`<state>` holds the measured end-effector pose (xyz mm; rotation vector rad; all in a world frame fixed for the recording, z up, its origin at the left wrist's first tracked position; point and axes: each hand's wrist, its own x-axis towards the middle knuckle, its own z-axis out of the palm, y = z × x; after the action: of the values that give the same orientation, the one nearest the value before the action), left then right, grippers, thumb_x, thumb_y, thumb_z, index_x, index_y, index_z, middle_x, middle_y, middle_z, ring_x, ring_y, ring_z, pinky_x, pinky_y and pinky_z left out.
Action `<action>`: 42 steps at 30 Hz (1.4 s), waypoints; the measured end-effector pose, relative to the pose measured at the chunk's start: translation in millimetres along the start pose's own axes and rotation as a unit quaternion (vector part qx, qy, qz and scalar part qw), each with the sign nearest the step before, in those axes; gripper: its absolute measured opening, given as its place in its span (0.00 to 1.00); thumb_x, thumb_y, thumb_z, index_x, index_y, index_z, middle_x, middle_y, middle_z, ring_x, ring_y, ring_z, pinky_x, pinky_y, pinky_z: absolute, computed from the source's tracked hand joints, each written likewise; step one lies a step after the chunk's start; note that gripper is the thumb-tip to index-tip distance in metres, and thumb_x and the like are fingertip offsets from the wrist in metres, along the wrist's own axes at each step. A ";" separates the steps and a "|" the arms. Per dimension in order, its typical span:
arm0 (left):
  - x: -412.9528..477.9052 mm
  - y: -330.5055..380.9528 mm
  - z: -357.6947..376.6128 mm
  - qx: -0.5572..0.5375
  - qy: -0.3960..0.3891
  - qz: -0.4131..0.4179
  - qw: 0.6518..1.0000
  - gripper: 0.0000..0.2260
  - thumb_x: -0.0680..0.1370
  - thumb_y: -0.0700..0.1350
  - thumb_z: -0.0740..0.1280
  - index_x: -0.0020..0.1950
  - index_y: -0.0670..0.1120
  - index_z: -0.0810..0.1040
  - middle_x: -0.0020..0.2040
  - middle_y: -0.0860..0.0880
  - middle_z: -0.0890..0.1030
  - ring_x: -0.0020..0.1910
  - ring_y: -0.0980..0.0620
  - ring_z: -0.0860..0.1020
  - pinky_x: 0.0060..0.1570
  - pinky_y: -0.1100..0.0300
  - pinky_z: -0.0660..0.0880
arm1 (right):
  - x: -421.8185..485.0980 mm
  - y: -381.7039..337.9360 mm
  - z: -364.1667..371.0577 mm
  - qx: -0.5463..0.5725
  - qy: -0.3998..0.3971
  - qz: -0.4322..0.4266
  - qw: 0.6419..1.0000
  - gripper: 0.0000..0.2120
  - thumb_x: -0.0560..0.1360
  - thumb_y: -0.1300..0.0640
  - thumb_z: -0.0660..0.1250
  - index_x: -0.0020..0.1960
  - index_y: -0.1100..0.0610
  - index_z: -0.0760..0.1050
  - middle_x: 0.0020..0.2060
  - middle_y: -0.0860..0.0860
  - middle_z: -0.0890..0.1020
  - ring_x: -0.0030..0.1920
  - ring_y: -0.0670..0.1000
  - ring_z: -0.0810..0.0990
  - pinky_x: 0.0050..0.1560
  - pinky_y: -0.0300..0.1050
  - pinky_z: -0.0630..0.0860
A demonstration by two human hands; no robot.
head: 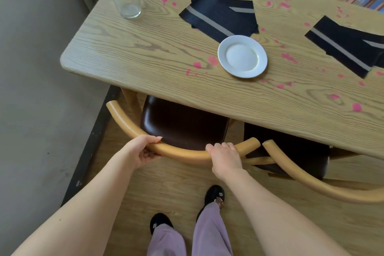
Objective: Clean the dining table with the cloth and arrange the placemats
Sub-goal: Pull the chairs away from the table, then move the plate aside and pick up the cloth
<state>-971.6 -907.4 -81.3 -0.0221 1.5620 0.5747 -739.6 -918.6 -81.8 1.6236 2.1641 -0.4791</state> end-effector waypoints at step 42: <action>-147.2 73.6 145.7 0.284 0.046 0.355 0.889 0.21 0.74 0.44 0.69 0.67 0.49 0.73 0.68 0.47 0.72 0.62 0.49 0.73 0.58 0.54 0.71 | -21.4 94.7 -200.7 0.201 0.109 -0.037 0.973 0.18 0.75 0.60 0.58 0.61 0.48 0.76 0.57 0.48 0.80 0.57 0.53 0.77 0.55 0.46 0.75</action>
<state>-848.8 -838.4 87.5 1.0181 1.7683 0.6559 -664.0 -812.3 99.0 1.8835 2.4114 -0.8437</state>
